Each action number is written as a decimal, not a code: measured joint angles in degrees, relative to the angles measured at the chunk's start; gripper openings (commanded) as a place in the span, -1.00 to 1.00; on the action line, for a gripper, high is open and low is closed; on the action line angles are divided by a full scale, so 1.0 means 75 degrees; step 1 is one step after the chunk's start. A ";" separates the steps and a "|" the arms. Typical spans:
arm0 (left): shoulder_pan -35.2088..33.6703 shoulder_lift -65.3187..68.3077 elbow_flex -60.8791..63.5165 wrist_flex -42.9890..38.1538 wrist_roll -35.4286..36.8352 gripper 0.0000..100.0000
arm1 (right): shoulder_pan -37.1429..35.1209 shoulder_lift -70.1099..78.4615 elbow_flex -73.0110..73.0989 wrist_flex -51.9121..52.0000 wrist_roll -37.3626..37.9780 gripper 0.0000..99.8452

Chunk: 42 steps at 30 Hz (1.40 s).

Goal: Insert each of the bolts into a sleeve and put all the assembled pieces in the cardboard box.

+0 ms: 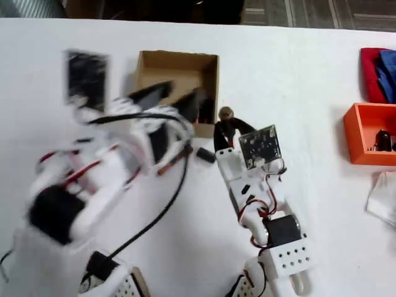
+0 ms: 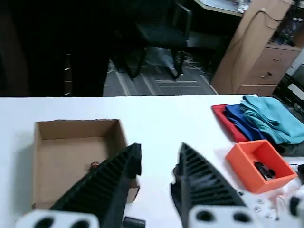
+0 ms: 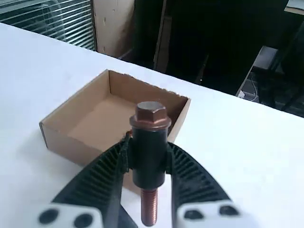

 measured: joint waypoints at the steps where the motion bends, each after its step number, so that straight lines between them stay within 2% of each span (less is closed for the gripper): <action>1: -0.0305 -0.0223 0.0000 0.0340 0.0000 -0.87 | -0.0012 0.0117 -0.0422 0.0246 -0.0012 -0.96; 6: -0.2040 -0.1289 0.0610 0.1899 -0.0527 -0.84 | 0.0000 0.1676 -0.2977 0.1383 -0.0832 -0.96; 10: -0.3716 -0.1958 0.2497 0.2086 -0.1489 -0.84 | -0.0012 0.3950 -0.5146 0.2286 -0.1254 -0.96; 14: -0.5521 -0.2532 0.5075 0.1207 -0.3458 -0.84 | -0.0012 0.6623 -0.7396 0.3352 -0.1641 -0.96; 17: -0.6588 -0.3024 0.6998 -0.0152 -0.4947 -0.85 | -0.0012 0.8568 -0.9131 0.4173 -0.1981 -0.96; 19: -0.7010 -0.3294 0.8229 -0.1172 -0.5333 -0.85 | -0.0012 0.9811 -1.0292 0.4653 -0.2086 -0.96; 22: -0.7209 -0.3610 0.9588 -0.2016 -0.5533 -0.85 | -0.0070 1.1616 -1.2062 0.5345 -0.2098 -0.96; 29: -0.7256 -0.3833 1.0573 -0.2180 -0.5556 -0.85 | -0.0328 1.5215 -1.6399 0.7092 -0.2122 -0.96; 33: -0.7256 -0.3833 1.0655 -0.2180 -0.5556 -0.85 | -0.0574 1.6656 -1.8661 0.7478 -0.2379 -0.96; 37: -0.7256 -0.3833 1.0737 -0.2180 -0.5298 -0.85 | -0.0715 1.7688 -1.9880 0.7467 -0.3048 -0.96; 42: -0.7256 -0.3845 1.0749 -0.2180 -0.5099 -0.85 | -0.0680 1.8368 -2.0056 0.7361 -0.3259 -0.96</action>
